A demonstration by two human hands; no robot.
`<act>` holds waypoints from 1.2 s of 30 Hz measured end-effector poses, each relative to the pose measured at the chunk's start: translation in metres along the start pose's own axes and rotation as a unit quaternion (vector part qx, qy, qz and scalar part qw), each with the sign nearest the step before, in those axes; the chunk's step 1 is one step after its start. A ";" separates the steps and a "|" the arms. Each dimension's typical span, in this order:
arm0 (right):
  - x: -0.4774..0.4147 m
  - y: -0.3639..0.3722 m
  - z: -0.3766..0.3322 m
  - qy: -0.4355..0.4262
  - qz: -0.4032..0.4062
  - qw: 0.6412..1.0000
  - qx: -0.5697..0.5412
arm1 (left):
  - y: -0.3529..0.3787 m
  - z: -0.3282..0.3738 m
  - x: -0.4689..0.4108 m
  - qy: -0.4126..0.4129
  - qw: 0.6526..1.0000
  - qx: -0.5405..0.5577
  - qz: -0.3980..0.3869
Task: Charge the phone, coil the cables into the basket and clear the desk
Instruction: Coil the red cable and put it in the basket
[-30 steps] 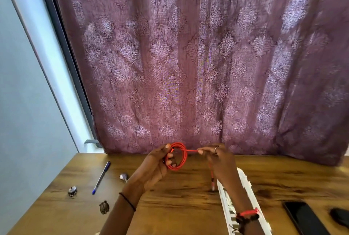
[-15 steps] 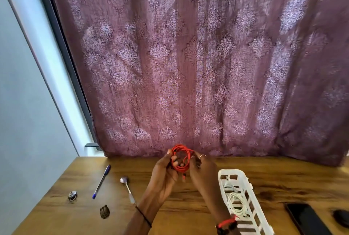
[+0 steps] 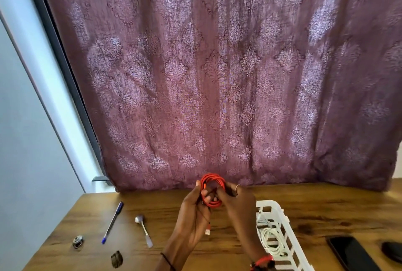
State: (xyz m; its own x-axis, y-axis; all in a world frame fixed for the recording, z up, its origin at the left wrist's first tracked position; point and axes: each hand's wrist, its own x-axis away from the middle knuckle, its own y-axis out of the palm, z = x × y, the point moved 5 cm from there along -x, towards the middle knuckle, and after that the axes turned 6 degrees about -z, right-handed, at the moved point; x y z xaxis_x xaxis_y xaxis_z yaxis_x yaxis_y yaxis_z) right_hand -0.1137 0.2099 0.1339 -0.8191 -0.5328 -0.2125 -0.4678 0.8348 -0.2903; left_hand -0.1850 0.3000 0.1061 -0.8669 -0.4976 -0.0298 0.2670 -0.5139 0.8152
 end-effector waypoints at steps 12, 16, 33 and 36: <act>-0.007 -0.008 0.010 0.011 0.017 0.999 0.050 | 0.002 0.000 0.006 -0.001 0.955 -0.297 0.018; -0.007 -0.002 0.015 0.015 0.002 0.999 0.043 | 0.002 0.002 0.007 0.022 0.926 -0.375 0.040; -0.007 0.000 0.014 -0.024 -0.032 0.990 -0.138 | 0.001 0.017 -0.002 0.052 0.748 -0.655 0.090; -0.007 -0.001 0.011 -0.029 -0.049 0.983 -0.176 | 0.004 0.020 -0.002 0.069 0.730 -0.676 0.079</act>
State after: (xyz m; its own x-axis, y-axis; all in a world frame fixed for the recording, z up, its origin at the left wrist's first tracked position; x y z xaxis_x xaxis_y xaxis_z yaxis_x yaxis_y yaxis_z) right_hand -0.1044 0.2113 0.1256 -0.7486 -0.6119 -0.2555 -0.6382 0.7694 0.0272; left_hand -0.1903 0.3127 0.1211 -0.7545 -0.6430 -0.1313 0.6112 -0.6156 -0.4974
